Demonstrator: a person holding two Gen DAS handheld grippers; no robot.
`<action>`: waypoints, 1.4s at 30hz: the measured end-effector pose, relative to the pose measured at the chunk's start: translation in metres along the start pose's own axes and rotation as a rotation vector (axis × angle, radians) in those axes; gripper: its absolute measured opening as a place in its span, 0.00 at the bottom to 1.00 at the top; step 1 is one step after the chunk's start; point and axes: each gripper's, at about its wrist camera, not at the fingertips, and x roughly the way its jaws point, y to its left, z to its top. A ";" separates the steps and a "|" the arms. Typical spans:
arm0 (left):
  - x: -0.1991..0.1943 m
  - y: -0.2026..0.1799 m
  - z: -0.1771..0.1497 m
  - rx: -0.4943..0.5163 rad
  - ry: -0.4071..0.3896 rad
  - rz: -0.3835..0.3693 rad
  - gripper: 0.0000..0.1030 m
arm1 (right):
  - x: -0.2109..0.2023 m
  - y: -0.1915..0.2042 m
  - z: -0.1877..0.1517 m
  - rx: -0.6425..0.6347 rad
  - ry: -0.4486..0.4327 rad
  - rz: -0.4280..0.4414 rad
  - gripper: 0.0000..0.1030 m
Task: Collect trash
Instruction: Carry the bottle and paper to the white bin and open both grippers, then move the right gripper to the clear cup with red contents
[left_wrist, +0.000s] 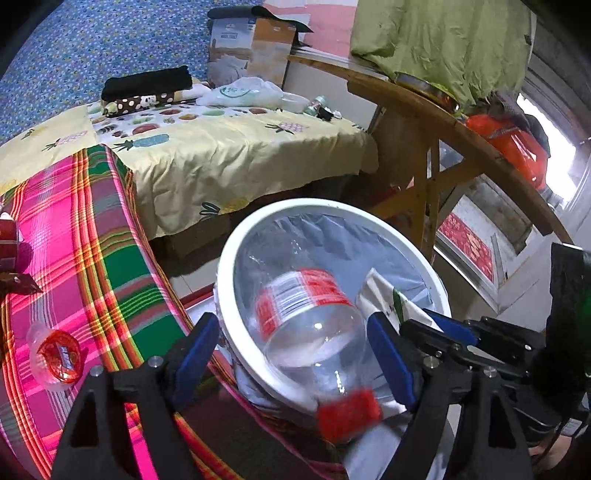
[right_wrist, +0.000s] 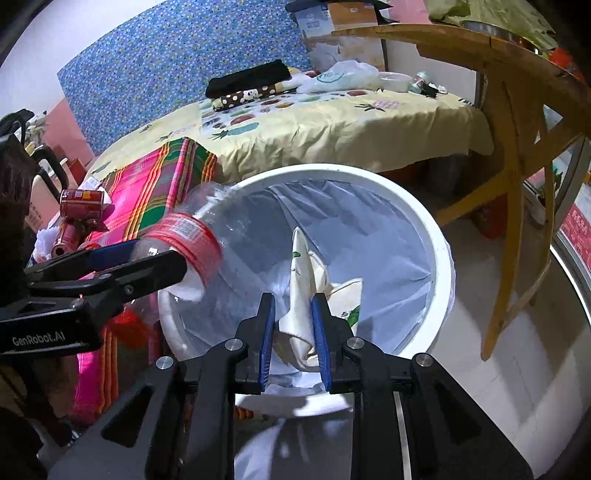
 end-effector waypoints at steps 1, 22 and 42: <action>-0.001 0.001 0.000 -0.004 -0.003 0.000 0.82 | 0.000 0.000 0.001 0.000 -0.002 -0.002 0.21; -0.068 0.030 -0.028 -0.072 -0.118 0.167 0.82 | -0.015 0.019 0.007 -0.051 -0.060 0.027 0.22; -0.130 0.109 -0.096 -0.279 -0.135 0.323 0.70 | -0.012 0.097 -0.003 -0.198 -0.033 0.212 0.63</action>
